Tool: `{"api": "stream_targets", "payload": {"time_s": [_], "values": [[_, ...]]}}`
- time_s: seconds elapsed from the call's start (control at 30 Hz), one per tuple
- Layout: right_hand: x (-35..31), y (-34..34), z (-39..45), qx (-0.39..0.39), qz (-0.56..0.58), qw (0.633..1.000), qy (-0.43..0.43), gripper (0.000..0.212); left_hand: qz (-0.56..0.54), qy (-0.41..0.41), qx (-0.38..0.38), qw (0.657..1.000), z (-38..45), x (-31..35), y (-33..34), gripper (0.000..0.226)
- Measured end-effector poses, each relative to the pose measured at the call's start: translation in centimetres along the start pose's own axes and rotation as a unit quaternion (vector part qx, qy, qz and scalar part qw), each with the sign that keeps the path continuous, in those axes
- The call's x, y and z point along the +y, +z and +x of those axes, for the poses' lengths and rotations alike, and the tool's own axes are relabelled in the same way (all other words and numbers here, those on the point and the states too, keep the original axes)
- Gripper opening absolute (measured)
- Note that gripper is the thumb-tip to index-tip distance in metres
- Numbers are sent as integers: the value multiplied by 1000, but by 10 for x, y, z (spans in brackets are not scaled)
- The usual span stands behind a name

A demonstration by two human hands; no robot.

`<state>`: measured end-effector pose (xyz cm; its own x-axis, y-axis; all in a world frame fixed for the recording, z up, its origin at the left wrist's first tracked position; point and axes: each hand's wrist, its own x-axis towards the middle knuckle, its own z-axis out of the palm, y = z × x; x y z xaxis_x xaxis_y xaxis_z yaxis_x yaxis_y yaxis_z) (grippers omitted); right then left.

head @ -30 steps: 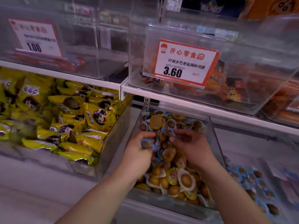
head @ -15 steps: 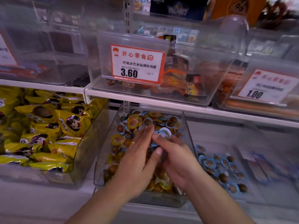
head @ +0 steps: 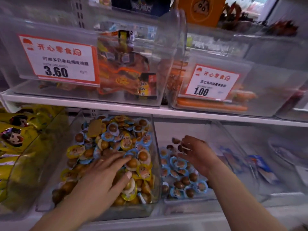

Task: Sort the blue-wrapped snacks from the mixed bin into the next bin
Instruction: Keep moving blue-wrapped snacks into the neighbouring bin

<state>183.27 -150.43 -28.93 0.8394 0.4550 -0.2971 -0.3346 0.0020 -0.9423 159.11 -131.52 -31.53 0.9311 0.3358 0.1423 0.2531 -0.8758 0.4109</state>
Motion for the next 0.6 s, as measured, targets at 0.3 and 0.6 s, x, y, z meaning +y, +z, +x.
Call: {"api": "stream_targets", "payload": {"time_s": [0.3,0.6], "values": [[-6,27,-1,111,-211,949,-205,17,-14,-18,24,999,-1,0,-4,55],[11,159,-24,-142,-576,725,-351,67,-99,-88,176,976,-15,-26,-29,24]]}}
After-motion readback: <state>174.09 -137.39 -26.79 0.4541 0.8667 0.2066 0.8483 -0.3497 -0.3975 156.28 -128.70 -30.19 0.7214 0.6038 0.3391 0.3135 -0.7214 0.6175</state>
